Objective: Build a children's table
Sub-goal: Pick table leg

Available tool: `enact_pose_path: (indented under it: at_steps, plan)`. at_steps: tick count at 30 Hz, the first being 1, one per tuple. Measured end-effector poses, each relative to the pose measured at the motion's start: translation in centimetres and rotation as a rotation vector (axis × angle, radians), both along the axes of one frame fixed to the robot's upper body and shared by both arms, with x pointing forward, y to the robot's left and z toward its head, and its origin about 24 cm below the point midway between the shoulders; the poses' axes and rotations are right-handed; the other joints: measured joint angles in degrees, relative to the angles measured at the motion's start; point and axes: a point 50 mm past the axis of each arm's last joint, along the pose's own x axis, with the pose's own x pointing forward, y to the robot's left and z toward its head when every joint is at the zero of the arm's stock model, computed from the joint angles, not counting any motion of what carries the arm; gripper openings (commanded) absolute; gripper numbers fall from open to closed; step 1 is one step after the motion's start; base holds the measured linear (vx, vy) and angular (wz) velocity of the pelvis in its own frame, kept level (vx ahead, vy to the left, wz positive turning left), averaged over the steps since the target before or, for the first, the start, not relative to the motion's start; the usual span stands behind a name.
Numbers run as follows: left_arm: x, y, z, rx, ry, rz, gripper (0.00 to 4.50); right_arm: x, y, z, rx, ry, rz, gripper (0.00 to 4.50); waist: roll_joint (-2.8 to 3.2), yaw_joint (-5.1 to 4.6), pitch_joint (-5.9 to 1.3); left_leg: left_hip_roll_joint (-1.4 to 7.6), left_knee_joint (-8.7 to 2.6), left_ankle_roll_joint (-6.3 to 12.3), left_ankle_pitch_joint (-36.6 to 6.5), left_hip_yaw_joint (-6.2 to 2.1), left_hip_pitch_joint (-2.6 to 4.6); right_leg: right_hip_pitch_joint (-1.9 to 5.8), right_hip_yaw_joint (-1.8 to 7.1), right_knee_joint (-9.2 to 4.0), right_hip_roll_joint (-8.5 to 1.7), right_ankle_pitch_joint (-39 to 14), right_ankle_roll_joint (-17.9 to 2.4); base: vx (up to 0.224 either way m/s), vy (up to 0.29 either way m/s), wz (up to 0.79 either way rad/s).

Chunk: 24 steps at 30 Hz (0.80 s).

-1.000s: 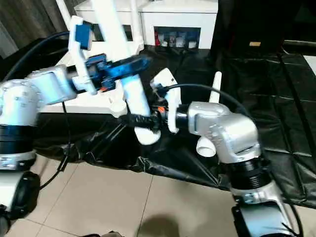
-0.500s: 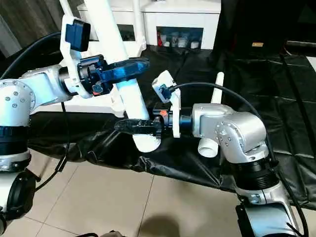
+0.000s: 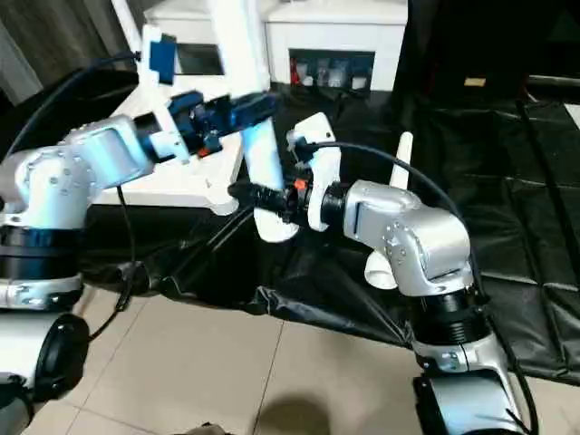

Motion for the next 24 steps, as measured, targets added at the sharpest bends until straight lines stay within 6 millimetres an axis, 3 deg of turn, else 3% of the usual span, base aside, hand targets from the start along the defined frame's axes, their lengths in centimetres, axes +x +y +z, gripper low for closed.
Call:
enact_pose_path:
  at_steps: [4,11,24]
  plan:
    - [-0.3,0.2,1.8,-0.053,-0.011,-0.025,3.16,0.1,-0.9,2.0,0.077,0.031,0.023,1.91,-0.06,0.14,0.0,0.01,-0.01,0.02,-0.01,0.02,0.05,0.03,0.0,0.0,0.0,0.0,0.0,0.0,0.0,0.0]
    - [-0.4,0.8,2.0,-0.093,0.035,-0.03,3.16,-0.6,-2.6,3.3,0.203,0.138,0.067,1.91,-0.12,0.52,0.02,0.0,-0.01,0.09,0.05,0.04,0.04,0.02,0.0,0.02,0.0,0.0,-0.01,0.0,0.0,0.0]
    - [-0.8,0.6,2.4,-0.106,0.056,-0.076,3.16,-1.4,-2.6,3.4,0.213,0.224,0.122,1.9,-0.15,2.02,0.03,0.0,0.0,-0.22,0.22,0.04,0.01,0.0,0.0,0.02,-0.01,0.0,0.0,0.0,0.0,0.0]
